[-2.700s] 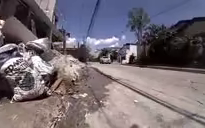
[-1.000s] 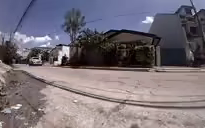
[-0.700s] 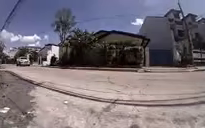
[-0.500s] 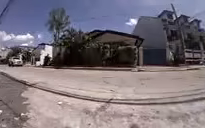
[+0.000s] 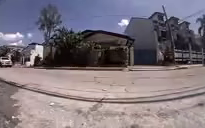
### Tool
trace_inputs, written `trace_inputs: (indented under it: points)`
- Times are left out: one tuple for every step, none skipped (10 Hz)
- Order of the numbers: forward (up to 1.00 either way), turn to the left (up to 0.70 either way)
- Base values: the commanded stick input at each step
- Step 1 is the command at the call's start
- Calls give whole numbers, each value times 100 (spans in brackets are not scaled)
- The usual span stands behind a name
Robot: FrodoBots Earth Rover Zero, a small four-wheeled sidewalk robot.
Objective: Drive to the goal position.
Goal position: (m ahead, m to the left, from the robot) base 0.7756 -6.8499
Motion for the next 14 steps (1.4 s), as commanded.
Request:
trace_inputs:
  points:
    - [0, -45]
    - [0, -45]
    - [0, -45]
    - [0, -45]
    - [0, -45]
    - [0, -45]
    - [0, -45]
    - [0, -45]
    - [0, -45]
    - [0, -45]
    - [0, -45]
    - [0, -45]
    - [0, -45]
    - [0, -45]
